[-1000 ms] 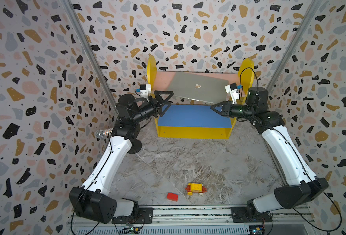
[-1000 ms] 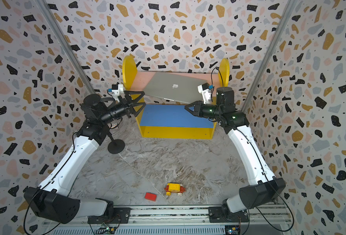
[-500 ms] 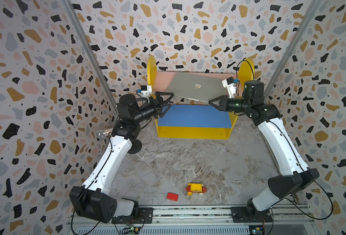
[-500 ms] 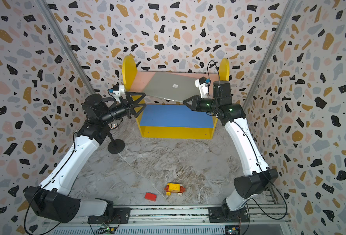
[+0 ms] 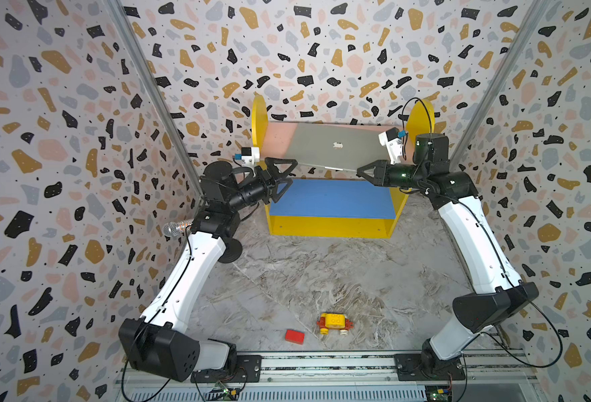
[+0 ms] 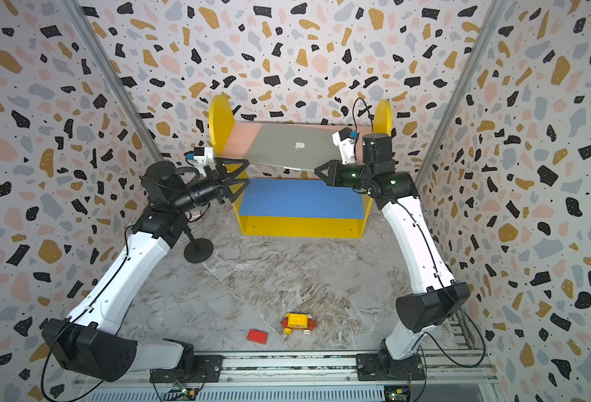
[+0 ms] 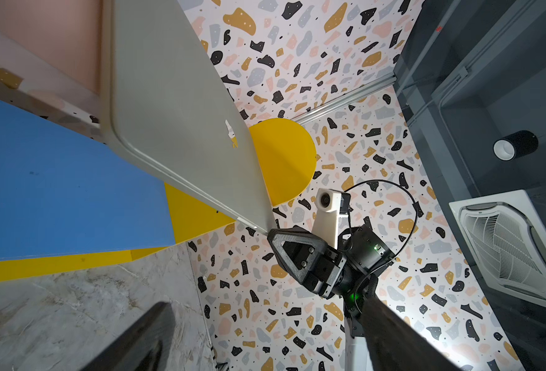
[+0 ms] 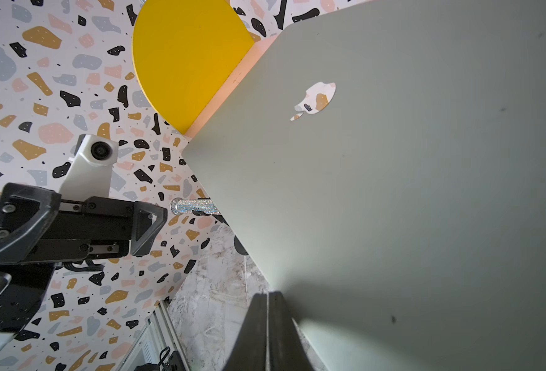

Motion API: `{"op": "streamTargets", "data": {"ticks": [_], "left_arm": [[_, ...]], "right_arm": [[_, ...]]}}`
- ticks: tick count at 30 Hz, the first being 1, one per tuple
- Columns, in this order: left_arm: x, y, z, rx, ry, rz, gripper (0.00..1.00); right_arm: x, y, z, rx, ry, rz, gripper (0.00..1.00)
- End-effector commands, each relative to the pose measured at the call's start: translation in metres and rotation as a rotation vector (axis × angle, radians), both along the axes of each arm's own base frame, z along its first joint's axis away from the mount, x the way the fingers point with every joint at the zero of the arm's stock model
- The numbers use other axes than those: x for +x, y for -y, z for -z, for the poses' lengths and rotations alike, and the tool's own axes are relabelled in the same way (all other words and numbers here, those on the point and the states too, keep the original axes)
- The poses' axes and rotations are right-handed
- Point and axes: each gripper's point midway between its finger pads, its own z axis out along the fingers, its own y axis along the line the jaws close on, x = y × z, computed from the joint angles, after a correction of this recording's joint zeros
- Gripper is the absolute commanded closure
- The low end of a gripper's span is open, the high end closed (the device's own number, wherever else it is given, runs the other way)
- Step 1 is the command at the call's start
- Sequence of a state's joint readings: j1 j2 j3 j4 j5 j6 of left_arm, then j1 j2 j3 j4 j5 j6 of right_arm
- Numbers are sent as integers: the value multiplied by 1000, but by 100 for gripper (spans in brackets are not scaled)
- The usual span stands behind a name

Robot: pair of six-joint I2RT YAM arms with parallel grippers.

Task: Close the laptop lid and set it aside
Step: Place the laptop on the shelf.

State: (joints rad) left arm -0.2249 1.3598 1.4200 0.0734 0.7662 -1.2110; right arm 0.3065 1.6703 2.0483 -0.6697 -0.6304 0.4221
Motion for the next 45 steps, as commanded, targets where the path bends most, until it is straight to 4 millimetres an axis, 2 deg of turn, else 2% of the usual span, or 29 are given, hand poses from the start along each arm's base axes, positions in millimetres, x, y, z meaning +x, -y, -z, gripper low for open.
{"op": "streamTargets", "data": {"ticks": [1,13,25,35,45], "left_arm": [[-10,2,-22,-1,93,21,6],[-3,5,-35,-8,113,22,6],[19,18,-45,-14,121,33,6],[39,33,-39,-13,105,47,6],[49,38,-39,-14,104,46,6]], "right_arm": [[10,10,-3,-31,25,49,90],[27,15,-4,-29,35,68,90],[41,18,-7,-4,35,74,90],[51,21,-9,18,31,78,91],[59,22,-7,32,23,79,91]]}}
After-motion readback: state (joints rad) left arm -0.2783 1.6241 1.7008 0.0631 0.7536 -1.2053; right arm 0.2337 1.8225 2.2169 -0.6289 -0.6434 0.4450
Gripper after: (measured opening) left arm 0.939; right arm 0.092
